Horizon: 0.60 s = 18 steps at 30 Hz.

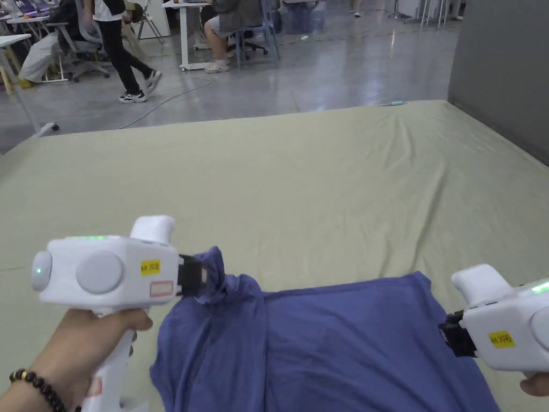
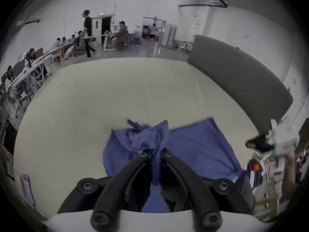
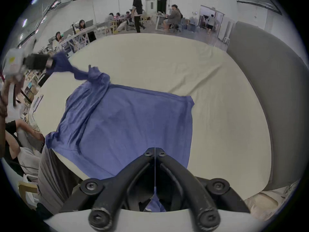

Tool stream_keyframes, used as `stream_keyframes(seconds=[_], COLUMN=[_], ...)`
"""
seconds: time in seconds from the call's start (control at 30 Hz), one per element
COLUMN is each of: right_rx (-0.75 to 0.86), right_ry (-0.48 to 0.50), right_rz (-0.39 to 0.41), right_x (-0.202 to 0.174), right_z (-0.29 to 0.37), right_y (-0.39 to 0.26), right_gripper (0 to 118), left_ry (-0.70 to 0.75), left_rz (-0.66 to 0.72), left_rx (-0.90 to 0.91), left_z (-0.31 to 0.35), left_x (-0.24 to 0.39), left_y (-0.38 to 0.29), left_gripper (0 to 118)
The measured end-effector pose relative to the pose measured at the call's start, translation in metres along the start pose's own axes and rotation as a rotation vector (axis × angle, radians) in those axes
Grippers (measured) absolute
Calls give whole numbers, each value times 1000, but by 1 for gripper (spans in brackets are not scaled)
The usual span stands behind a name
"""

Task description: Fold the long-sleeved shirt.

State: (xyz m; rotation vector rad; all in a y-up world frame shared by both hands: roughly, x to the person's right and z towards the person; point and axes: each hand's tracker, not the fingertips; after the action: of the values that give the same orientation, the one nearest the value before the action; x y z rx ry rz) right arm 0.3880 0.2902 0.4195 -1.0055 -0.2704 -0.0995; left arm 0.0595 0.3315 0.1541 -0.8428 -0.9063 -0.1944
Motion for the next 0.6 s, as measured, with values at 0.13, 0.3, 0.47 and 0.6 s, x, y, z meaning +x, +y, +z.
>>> stream_keyframes(seconds=[0.13, 0.3, 0.47, 0.6], right_rx=[19, 27, 25, 22], right_ry=[16, 31, 30, 29], right_rz=[1, 3, -10, -14], right_x=[-7, -12, -11, -10], right_z=[7, 12, 14, 15], right_y=[-8, -15, -21, -25], right_gripper=[0, 0, 0, 0], left_ry=[11, -4, 28, 16], left_rz=[-1, 11, 37, 98], left_rx=[-188, -398, -412, -366], left_z=[-18, -64, -83, -73], left_x=[19, 18, 9, 4], left_y=[-77, -147, -165, -155], left_gripper=[2, 2, 2, 30])
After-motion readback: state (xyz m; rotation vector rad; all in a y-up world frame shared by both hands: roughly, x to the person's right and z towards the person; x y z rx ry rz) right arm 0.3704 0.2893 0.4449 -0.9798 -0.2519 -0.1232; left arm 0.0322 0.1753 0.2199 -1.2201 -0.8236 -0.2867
